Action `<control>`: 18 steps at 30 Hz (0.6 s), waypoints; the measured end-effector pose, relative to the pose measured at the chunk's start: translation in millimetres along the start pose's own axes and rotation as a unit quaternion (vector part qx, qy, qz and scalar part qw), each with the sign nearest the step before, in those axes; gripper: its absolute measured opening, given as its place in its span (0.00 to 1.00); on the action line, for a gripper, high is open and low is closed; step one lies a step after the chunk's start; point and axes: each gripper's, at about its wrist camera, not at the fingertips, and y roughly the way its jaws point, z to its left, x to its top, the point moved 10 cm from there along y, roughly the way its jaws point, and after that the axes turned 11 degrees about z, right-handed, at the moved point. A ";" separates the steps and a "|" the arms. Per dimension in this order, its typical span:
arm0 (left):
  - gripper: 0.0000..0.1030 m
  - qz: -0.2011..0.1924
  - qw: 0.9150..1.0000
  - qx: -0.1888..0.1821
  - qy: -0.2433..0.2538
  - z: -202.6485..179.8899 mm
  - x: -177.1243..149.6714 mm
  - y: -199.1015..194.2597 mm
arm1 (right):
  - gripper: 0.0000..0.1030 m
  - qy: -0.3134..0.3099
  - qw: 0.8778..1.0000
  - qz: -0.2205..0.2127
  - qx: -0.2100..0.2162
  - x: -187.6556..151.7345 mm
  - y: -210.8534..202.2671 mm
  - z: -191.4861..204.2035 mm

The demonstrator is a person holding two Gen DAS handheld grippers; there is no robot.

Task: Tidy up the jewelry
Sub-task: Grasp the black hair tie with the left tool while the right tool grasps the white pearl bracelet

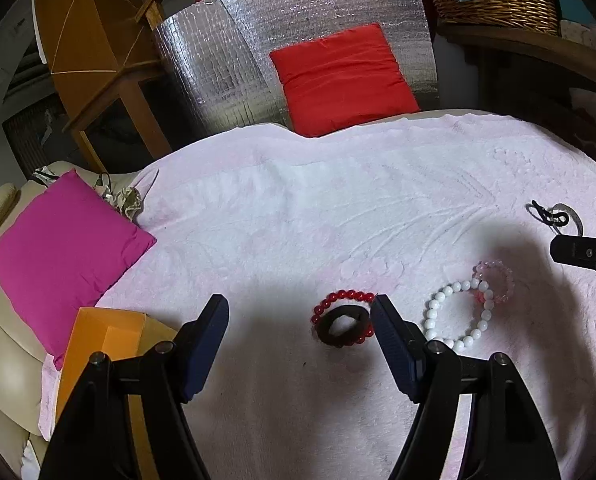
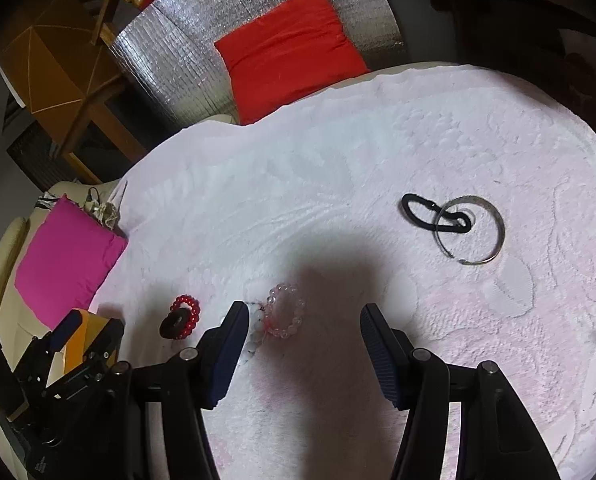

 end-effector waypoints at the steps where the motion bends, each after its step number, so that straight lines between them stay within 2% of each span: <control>1: 0.72 0.004 1.000 -0.003 0.000 1.5 -1.7 3.3 | 0.60 0.000 1.000 0.002 0.001 -1.5 1.1 1.8; 7: 0.72 0.049 0.999 -0.005 -0.021 33.5 -19.5 31.2 | 0.60 0.009 1.000 0.016 0.012 -4.9 10.9 7.3; 11: 0.72 0.067 0.996 -0.023 -0.052 58.2 -29.3 42.7 | 0.60 0.015 0.999 0.039 0.018 -8.9 27.7 16.5; 15: 0.72 0.082 0.994 -0.025 -0.071 79.3 -41.6 53.2 | 0.50 -0.002 0.997 0.074 0.021 -17.8 46.1 36.5; 18: 0.72 0.082 0.992 -0.054 -0.079 79.7 -42.9 55.7 | 0.48 -0.007 0.994 0.105 0.005 -27.4 61.3 43.8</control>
